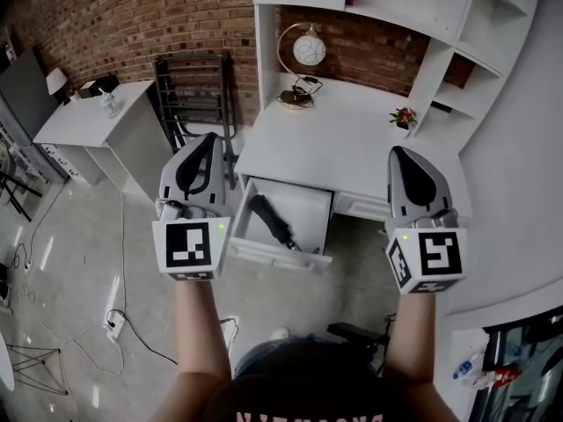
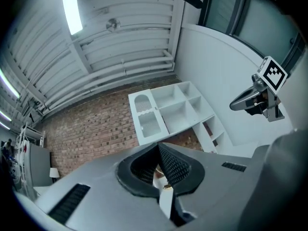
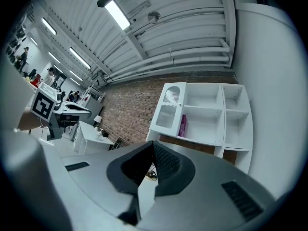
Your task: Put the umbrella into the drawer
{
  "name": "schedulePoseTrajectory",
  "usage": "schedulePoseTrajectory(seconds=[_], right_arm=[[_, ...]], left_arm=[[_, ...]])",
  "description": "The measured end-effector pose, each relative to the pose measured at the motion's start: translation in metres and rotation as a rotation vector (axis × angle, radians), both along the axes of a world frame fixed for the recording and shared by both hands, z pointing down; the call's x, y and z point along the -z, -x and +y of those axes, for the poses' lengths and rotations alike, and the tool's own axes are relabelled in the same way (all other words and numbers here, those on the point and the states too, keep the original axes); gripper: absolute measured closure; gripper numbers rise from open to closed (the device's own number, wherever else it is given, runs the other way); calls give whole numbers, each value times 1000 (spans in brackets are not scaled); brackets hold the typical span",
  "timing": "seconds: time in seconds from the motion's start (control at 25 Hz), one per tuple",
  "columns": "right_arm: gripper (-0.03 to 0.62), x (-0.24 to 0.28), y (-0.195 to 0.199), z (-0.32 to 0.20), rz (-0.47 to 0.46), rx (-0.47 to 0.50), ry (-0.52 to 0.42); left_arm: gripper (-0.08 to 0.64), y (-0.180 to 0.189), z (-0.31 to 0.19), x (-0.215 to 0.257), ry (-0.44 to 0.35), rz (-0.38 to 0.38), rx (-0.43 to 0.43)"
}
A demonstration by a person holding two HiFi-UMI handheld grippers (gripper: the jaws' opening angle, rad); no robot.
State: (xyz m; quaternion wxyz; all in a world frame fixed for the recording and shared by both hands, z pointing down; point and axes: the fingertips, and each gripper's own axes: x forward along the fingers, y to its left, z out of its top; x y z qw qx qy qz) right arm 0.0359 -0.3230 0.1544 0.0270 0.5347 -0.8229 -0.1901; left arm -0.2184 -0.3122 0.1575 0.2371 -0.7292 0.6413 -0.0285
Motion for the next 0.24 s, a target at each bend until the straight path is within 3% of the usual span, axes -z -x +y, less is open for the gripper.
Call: schedulePoseTrajectory(seconds=[0.24], right_arm=[[594,-1,-3,-2,0,-7,9]], left_arm=[[560,-3,5,6,4,-21,7]])
